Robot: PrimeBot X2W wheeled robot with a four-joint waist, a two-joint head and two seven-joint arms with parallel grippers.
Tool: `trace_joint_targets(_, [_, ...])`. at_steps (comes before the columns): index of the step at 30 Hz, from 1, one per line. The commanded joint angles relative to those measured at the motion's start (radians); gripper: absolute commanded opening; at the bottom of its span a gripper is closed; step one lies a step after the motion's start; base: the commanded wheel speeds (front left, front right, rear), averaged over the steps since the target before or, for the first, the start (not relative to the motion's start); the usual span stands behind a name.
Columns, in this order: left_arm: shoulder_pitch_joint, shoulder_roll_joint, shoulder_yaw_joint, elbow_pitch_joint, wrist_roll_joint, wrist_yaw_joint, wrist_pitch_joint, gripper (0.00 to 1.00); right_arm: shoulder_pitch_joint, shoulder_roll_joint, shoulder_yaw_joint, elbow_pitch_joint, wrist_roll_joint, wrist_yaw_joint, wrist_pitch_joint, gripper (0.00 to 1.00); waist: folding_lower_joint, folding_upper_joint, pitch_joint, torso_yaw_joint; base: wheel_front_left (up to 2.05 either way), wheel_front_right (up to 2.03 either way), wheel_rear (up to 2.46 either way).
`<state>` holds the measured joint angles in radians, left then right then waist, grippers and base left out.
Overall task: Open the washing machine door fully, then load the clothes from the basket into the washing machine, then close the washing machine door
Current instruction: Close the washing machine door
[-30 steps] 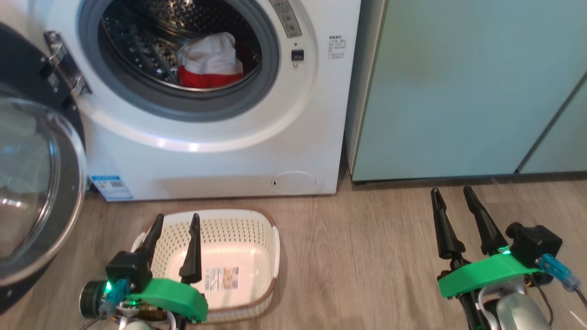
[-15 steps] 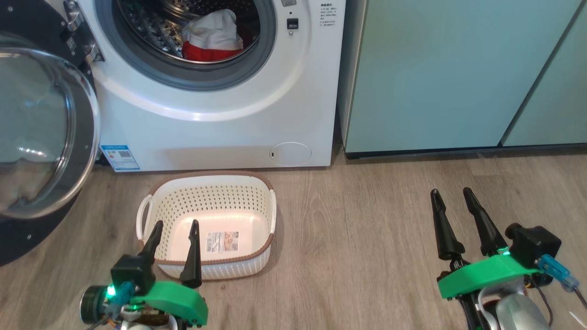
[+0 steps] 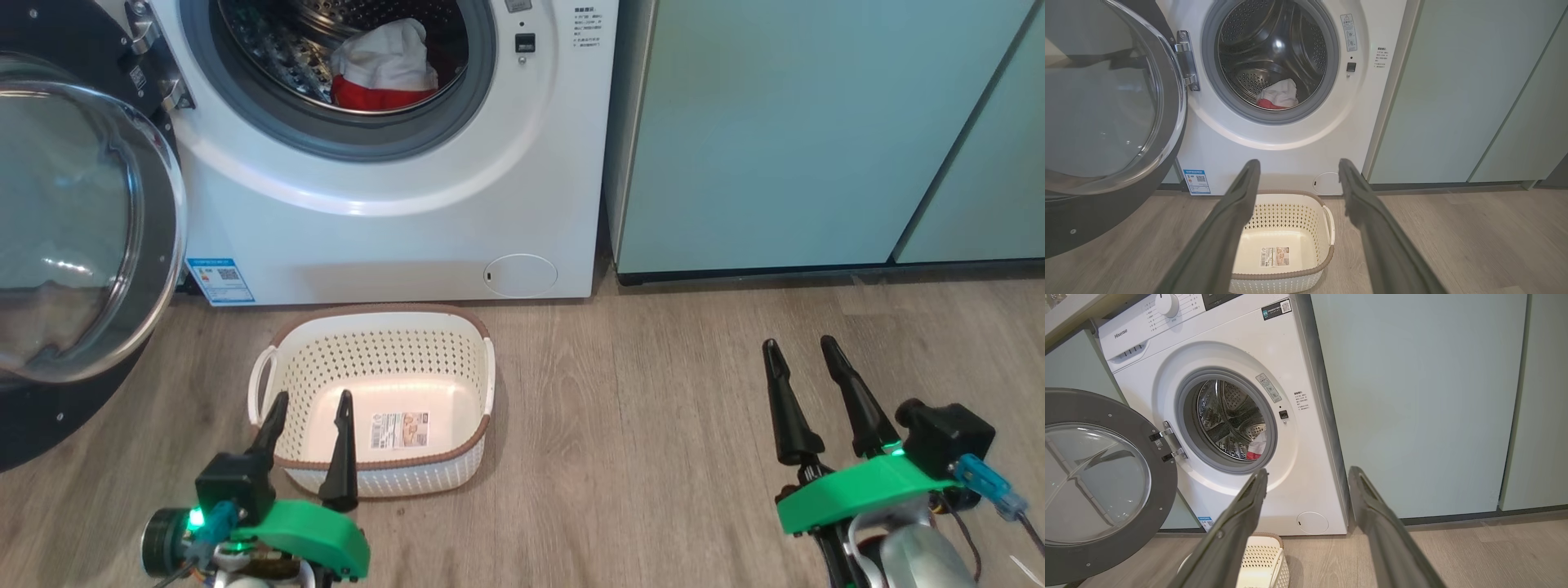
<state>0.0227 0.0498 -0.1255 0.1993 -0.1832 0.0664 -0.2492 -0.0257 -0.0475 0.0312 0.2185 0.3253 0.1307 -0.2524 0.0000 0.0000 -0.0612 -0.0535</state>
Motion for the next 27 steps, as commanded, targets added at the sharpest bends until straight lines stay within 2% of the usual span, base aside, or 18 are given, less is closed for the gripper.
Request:
trace_joint_targets(1, [-0.034,0.000,0.035,-0.039,0.009,0.012,-0.013,1.00,-0.027,-0.003,0.026,-0.030,-0.005,0.000,-0.009,1.00,0.0000,0.0000,0.000,0.000,0.00,0.00,0.00])
trace_joint_targets(9, [-0.035,0.000,0.032,-0.039,0.007,0.010,-0.013,1.00,-0.027,-0.003,0.021,-0.032,-0.004,0.000,-0.009,1.00,0.0000,0.0000,0.003,0.008,0.00,0.00,0.00])
trace_joint_targets(14, [-0.042,0.000,0.021,-0.033,-0.001,0.011,-0.013,1.00,-0.024,-0.003,0.013,-0.034,-0.002,0.000,-0.009,1.00,0.0000,0.0000,0.012,0.035,0.00,0.00,0.00])
trace_joint_targets(20, [-0.048,0.000,0.018,-0.030,-0.008,0.018,-0.013,1.00,-0.020,-0.003,0.018,-0.036,-0.005,0.000,-0.009,1.00,0.0000,0.0000,0.029,0.105,0.00,0.00,0.00])
trace_joint_targets(27, [-0.044,0.000,0.009,-0.006,-0.008,0.018,-0.013,1.00,-0.016,-0.003,0.022,-0.035,0.004,0.000,-0.009,1.00,0.0000,0.0000,0.029,0.227,0.00,0.00,0.00])
